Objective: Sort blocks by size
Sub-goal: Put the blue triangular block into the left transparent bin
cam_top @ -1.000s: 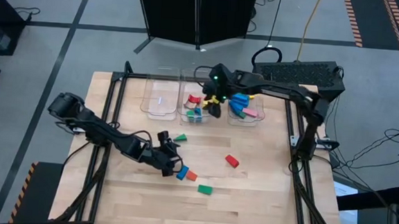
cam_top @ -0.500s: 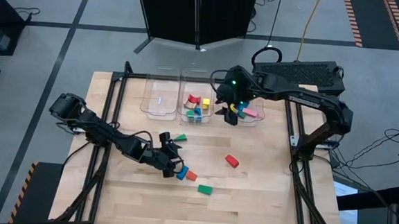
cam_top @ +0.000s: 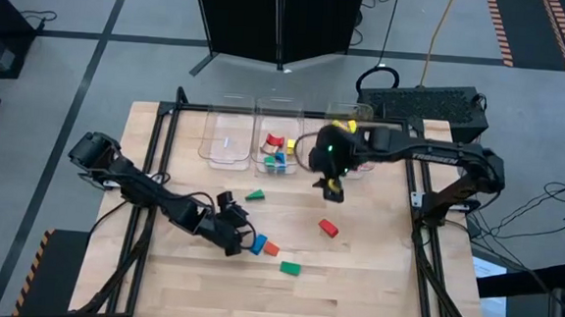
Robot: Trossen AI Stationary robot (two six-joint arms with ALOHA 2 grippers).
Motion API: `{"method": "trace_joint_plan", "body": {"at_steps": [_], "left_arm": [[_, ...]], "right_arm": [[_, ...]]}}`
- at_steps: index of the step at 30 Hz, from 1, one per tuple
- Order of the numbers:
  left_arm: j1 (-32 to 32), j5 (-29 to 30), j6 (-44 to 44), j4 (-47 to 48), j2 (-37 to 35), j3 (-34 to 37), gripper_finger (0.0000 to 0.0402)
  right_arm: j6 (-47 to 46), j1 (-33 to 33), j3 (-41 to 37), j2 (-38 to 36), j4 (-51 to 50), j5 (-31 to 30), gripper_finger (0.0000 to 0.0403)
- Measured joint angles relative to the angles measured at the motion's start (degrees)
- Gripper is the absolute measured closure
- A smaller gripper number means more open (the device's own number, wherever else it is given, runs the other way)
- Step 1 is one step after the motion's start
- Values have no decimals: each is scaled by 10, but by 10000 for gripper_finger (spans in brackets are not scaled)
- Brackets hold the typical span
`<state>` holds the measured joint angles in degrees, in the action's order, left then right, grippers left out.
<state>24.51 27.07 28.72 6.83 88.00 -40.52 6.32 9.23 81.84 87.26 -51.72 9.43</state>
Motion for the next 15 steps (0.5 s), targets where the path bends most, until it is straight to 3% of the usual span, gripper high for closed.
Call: {"method": "trace_joint_plan", "body": {"at_steps": [4, 10, 15], "left_arm": [[14, 5, 39, 74, 0, -19, 139], [29, 11, 40, 114, 0, -24, 139], [25, 63, 34, 140, 0, -24, 139]], "right_arm": [[-28, -27, -55, 0, 44, -37, 198], [-59, -65, -146, 0, 154, -37, 198], [-89, -90, -220, 0, 260, -36, 198]]}}
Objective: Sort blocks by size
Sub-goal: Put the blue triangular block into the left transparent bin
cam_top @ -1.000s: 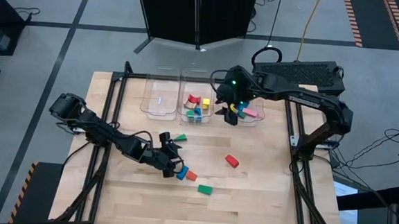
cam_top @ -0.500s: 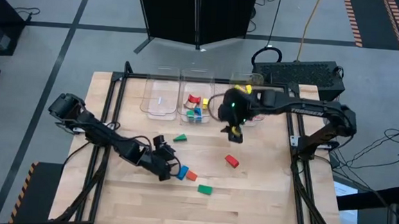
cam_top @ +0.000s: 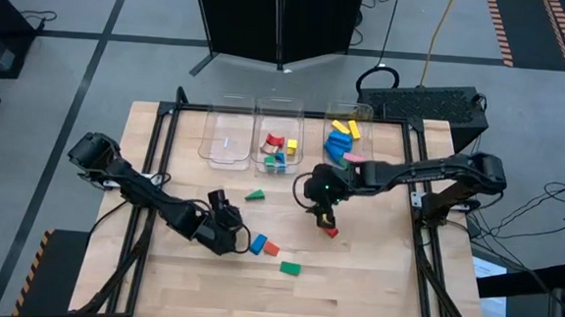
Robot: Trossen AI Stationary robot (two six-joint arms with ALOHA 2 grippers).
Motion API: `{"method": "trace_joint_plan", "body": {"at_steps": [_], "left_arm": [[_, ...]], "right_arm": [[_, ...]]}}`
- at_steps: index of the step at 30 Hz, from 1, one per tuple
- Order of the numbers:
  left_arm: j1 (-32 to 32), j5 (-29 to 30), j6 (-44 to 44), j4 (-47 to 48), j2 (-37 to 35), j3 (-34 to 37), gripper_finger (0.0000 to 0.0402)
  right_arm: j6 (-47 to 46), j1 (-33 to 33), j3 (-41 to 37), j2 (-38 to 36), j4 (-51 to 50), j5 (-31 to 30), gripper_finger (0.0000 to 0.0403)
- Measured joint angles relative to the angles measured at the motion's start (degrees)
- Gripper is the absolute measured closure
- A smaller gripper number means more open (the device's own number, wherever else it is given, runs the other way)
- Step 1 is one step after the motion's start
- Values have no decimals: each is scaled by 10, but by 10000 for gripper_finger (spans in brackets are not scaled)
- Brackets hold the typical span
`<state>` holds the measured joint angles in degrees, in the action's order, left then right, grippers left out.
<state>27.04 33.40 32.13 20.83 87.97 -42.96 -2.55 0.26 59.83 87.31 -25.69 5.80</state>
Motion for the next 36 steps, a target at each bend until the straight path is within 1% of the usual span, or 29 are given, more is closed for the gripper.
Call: {"method": "trace_joint_plan", "body": {"at_steps": [3, 10, 15, 18, 21, 25, 27, 31, 36], "left_arm": [[-7, 18, -11, 5, -14, -1, 139], [-15, 15, -8, 27, -66, -2, 139], [-15, 11, 62, 40, -71, 8, 139], [-14, 5, 98, 44, -70, 28, 131], [-14, -8, 124, 30, -71, 38, 111], [-12, -38, 105, 17, -69, 48, 74], [-10, -44, 93, -4, -70, 54, 60], [-10, -38, 109, -5, -68, 68, 48], [-13, 5, 131, -9, -59, 74, 47]], "right_arm": [[-30, -12, -42, 0, 58, 0, 198], [-83, -42, -120, 0, 192, 0, 198], [-98, -62, -147, 0, 264, 0, 198], [-101, -69, -149, 0, 275, 0, 198], [-101, -73, -149, 0, 285, 0, 198], [-101, -73, -149, 0, 286, 0, 198], [-100, -72, -149, 0, 286, 0, 198], [-99, -72, -149, 0, 290, 0, 198], [-99, -72, -149, 0, 294, 0, 198]]}}
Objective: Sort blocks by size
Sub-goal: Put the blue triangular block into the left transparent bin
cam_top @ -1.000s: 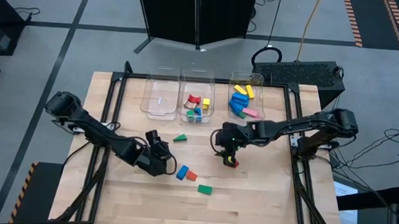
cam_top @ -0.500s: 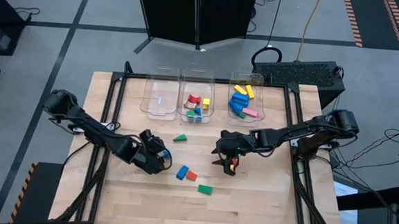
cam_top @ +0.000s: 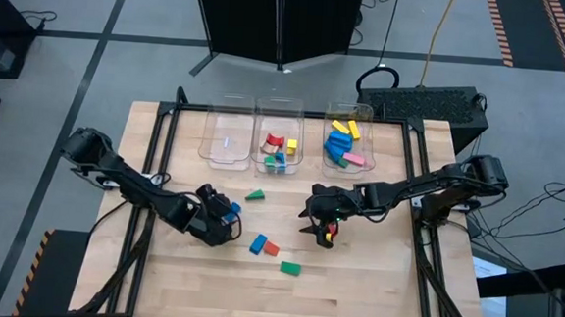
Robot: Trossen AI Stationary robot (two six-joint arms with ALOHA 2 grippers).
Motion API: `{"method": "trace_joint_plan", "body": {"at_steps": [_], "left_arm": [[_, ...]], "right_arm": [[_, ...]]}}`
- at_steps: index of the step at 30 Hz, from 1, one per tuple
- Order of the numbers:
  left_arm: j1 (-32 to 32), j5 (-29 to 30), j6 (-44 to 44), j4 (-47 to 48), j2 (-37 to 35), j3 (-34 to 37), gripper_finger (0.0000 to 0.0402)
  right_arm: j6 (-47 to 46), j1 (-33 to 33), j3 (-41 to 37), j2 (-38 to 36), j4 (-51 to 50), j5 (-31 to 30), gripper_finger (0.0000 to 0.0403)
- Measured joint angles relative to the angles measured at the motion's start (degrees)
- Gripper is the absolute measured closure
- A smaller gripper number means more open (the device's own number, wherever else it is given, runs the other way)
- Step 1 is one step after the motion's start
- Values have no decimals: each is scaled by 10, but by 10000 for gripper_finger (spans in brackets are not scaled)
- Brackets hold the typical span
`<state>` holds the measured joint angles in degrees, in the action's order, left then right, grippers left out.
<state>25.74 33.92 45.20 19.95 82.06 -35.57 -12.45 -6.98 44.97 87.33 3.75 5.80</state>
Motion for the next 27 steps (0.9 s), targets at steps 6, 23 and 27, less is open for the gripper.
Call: {"method": "trace_joint_plan", "body": {"at_steps": [6, 23, 27], "left_arm": [[-28, 33, 66, -3, 26, 0, 47], [-40, 31, 123, -45, 113, -2, 82], [-43, 30, 126, -42, 113, -2, 142]], "right_arm": [[0, 0, 0, 0, 7, 0, 198], [-3, 0, 0, 0, 8, 1, 198], [-4, 0, 0, 0, 8, 0, 198]]}}
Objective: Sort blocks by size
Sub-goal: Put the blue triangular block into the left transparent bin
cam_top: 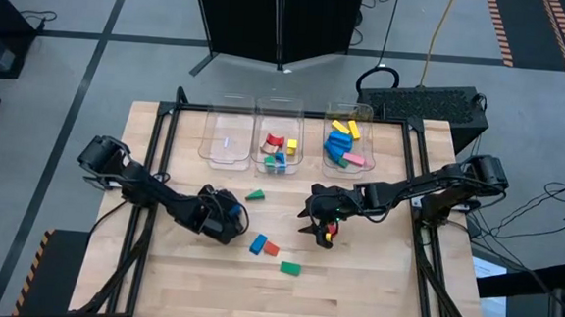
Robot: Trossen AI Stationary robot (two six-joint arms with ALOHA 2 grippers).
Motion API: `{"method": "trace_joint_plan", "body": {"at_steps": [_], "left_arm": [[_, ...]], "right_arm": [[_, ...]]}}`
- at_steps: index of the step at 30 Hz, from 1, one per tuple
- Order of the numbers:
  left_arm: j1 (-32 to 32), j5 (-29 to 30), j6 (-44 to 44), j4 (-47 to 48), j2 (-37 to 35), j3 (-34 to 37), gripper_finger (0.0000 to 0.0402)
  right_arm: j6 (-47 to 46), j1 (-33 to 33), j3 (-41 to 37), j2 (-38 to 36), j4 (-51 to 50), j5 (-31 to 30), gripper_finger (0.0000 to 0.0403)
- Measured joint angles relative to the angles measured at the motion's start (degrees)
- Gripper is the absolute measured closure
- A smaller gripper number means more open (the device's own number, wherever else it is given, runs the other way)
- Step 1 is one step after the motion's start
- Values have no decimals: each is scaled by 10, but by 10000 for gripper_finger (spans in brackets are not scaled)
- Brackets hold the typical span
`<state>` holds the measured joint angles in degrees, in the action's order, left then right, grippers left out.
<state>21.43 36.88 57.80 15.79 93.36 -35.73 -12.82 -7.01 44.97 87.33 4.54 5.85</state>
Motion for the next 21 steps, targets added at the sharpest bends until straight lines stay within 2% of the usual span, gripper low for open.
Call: {"method": "trace_joint_plan", "body": {"at_steps": [6, 10, 21], "left_arm": [[-11, -4, -10, 7, 0, 0, 230], [-20, -17, -18, 11, -11, 1, 266], [-47, -25, -81, 32, -115, 3, 263]], "right_arm": [[0, 0, 0, 0, 0, 0, 197], [0, 0, 0, 0, 0, 0, 197], [4, 0, 0, 0, -8, -1, 198]]}}
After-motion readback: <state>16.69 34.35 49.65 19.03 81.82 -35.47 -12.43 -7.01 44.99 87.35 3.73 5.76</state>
